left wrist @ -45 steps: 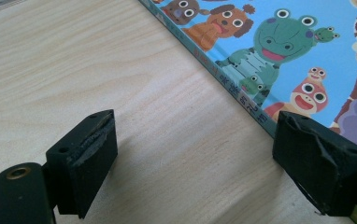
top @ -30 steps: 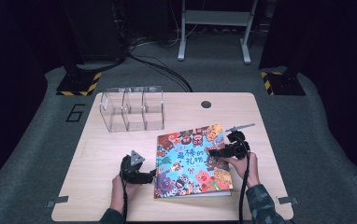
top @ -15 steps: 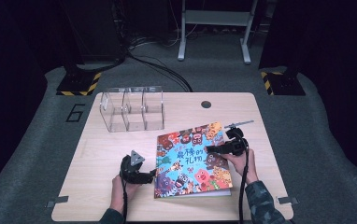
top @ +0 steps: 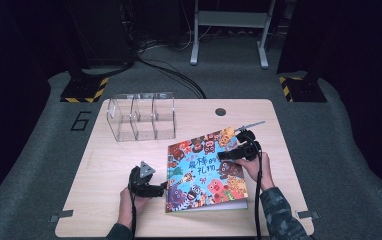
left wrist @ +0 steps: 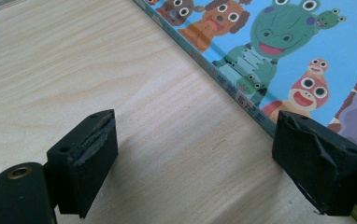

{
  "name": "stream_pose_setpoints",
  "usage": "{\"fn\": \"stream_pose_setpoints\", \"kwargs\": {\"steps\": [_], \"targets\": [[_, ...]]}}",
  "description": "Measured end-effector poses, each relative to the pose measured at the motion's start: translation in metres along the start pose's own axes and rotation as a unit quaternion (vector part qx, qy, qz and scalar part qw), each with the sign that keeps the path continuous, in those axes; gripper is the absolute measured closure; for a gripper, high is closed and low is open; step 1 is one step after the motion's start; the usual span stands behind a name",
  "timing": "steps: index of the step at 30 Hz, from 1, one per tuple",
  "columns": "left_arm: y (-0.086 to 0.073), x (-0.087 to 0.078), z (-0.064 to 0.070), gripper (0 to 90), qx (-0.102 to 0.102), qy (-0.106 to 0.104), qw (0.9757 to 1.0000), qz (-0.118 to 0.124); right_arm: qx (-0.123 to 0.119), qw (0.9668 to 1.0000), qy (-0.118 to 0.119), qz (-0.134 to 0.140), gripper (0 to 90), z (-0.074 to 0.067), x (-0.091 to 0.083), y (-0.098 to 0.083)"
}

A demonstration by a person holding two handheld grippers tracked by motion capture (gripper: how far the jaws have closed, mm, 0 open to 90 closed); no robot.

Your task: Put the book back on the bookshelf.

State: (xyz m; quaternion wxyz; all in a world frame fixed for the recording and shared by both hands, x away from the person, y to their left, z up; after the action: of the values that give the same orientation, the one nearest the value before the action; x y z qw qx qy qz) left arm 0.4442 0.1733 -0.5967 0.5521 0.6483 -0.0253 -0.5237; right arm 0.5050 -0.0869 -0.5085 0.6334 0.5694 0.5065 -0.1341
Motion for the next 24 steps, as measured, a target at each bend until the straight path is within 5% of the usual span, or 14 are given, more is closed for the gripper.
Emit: {"fn": "stream_pose_setpoints", "kwargs": {"steps": [10,24], "targets": [[-0.0006,-0.0005,-0.0002,14.1,0.007,-0.002,1.0000,-0.006,-0.013,0.9997,-0.009,-0.016,41.0,0.0012,0.0026,0.0075],[-0.0006,-0.0006,-0.0002,14.1,0.007,-0.003,1.0000,-0.005,-0.007,0.9998,0.016,-0.004,47.5,0.0020,0.0002,0.0074]]}}
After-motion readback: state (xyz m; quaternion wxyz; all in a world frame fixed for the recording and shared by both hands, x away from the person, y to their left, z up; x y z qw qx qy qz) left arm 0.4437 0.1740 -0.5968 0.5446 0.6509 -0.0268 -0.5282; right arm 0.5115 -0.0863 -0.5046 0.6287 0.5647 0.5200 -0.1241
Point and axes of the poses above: each handheld gripper's, and its own axes: x roughly forward along the jaws, y roughly out of its top, z roughly to its right, the point moved 10 cm from there along x, roughly forward along the jaws, and after that the axes turned 15 degrees about -y, right-handed, at the moved point
